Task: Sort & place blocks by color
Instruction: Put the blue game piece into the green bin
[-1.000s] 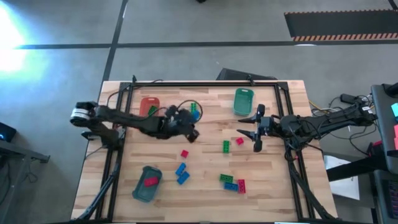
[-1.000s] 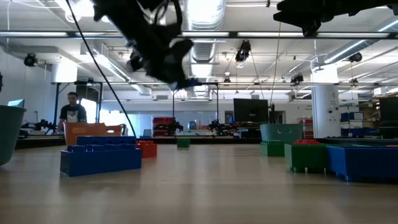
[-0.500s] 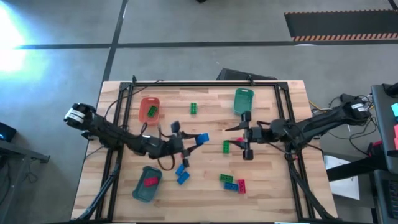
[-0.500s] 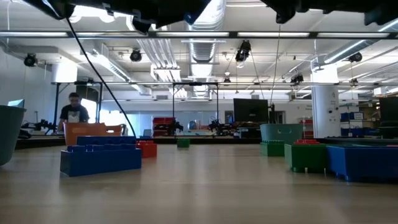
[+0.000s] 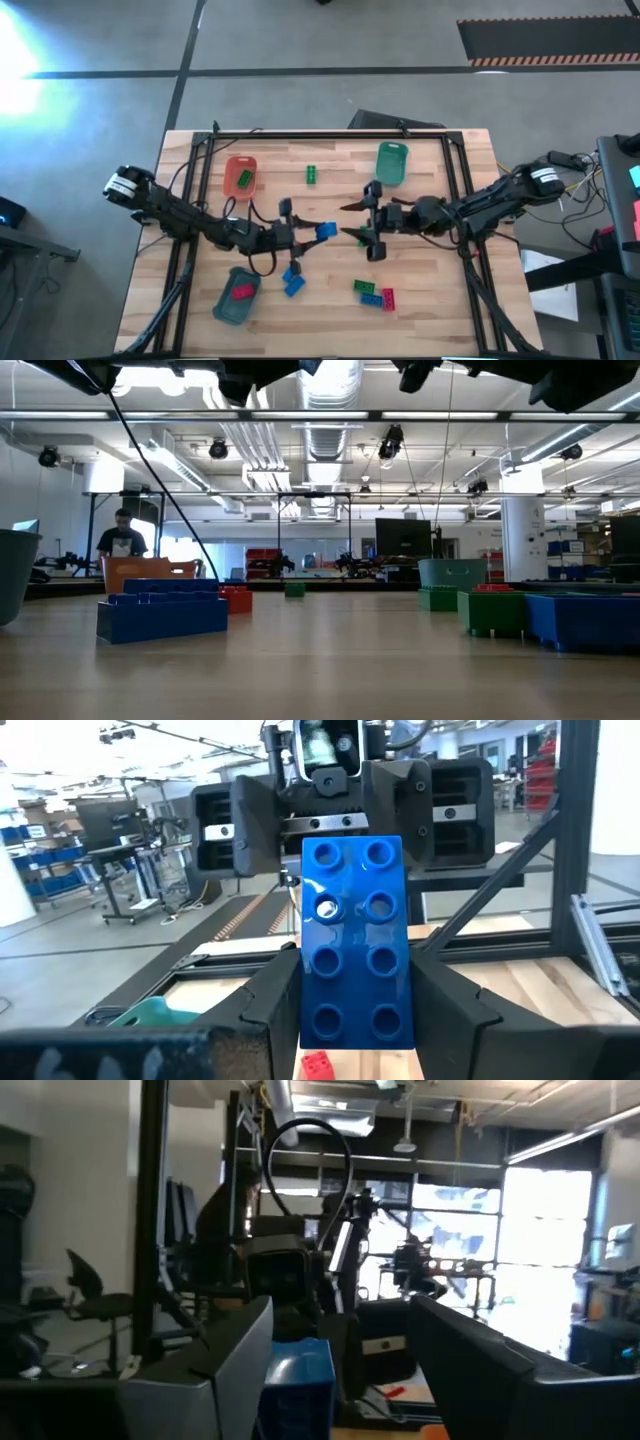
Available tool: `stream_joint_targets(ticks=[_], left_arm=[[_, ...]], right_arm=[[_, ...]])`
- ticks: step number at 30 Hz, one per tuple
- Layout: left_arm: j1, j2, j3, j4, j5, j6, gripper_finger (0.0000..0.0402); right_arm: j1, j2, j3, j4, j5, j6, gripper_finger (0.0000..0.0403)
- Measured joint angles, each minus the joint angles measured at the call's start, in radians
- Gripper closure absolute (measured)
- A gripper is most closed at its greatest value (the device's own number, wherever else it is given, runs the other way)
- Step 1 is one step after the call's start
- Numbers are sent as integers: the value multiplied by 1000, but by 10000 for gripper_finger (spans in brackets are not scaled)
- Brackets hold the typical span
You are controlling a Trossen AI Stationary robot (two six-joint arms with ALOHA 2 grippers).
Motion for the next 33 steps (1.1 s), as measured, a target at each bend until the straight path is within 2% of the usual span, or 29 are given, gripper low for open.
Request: stream_joint_targets(ticks=[9,17,26,29,33], left_arm=[[-1,0,0,13,14,0,274],[-1,0,1,96,20,-7,274],[0,1,2,102,20,-3,274],[0,1,2,105,19,-2,274],[0,1,2,103,15,-1,271]], right_arm=[[0,89,73,-3,-22,23,115],[0,122,98,-2,-20,4,111],[0,138,124,-1,-20,-22,158],[0,139,126,-2,-20,-33,191],[0,139,127,-3,-25,-31,258]])
